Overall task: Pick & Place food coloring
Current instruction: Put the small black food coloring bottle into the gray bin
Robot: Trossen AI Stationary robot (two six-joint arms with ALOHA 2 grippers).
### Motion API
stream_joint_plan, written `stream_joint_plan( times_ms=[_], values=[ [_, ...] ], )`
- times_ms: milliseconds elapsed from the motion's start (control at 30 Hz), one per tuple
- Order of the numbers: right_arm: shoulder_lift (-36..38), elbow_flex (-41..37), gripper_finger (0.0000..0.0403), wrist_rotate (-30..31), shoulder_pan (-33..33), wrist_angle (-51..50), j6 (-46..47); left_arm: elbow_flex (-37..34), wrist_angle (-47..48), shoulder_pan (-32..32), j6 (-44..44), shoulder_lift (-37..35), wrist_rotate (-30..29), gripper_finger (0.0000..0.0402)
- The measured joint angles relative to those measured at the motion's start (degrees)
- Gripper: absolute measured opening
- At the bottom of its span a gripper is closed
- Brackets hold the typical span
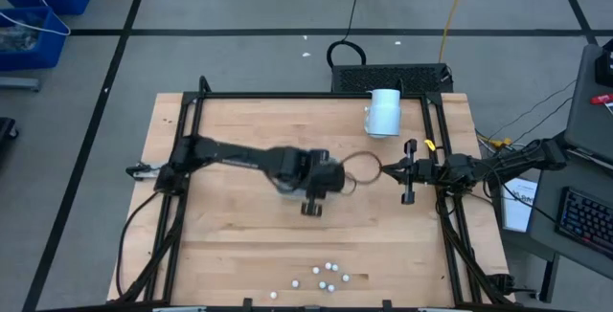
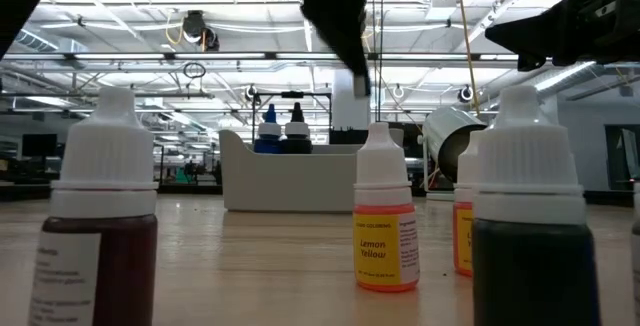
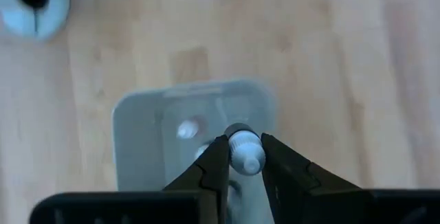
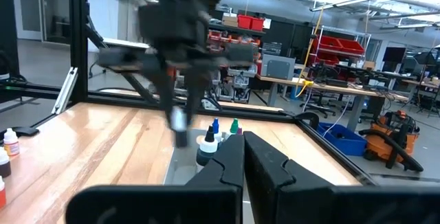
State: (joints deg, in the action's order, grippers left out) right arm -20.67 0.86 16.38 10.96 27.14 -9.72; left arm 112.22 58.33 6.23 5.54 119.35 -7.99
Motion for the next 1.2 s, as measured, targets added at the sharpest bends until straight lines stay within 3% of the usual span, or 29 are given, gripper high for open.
stream_joint_plan(
  times_ms=[367, 1200],
  values=[
    [0.00, 0.00, 0.0000, 0.00, 0.02, 0.02, -0.37, -10.65, -7.94, -3.75, 0.28, 0.11, 4.02, 0.0075],
    [0.02, 0.00, 0.0000, -0.02, 0.02, 0.48, -0.11, -16.50, -17.26, -5.59, 0.20, 1.11, 3.50, 0.0074]
  ],
)
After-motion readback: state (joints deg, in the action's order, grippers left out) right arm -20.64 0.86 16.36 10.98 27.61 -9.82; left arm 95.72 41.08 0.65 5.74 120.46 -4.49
